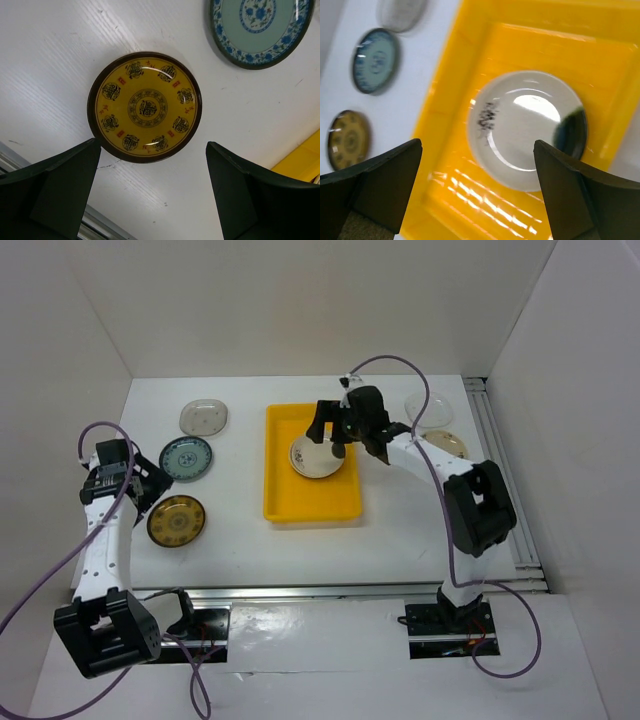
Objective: Place the plates into the plastic bin on the countertop
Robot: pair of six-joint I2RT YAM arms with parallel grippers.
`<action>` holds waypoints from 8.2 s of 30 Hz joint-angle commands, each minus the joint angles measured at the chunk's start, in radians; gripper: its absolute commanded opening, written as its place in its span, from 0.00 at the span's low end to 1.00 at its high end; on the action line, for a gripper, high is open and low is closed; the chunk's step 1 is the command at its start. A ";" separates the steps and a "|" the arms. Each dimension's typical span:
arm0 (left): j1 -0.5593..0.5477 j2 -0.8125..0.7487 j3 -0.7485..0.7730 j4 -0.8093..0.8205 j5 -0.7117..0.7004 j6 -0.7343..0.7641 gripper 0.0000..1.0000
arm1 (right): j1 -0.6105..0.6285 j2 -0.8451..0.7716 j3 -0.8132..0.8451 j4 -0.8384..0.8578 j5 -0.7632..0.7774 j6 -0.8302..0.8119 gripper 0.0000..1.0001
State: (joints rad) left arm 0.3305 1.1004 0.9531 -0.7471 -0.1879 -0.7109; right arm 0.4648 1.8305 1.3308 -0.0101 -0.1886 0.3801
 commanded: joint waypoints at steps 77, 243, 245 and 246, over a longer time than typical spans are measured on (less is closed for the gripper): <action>0.082 0.152 -0.402 0.227 0.113 -0.335 0.00 | -0.009 -0.370 -0.189 0.159 -0.094 0.056 1.00; -0.056 0.187 0.096 0.176 0.418 0.051 1.00 | -0.020 -0.135 -0.088 0.070 0.092 0.154 0.87; -0.056 0.219 0.096 0.176 0.409 0.022 1.00 | -0.006 -0.195 -0.110 0.070 0.092 0.143 0.99; -0.056 0.231 0.105 0.176 0.409 0.008 1.00 | -0.006 -0.214 -0.110 0.070 0.103 0.143 1.00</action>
State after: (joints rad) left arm 0.2680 1.2968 1.0233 -0.5701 0.2302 -0.6537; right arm 0.4412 1.7260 1.2301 0.0288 -0.1005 0.5468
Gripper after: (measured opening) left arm 0.997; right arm 0.987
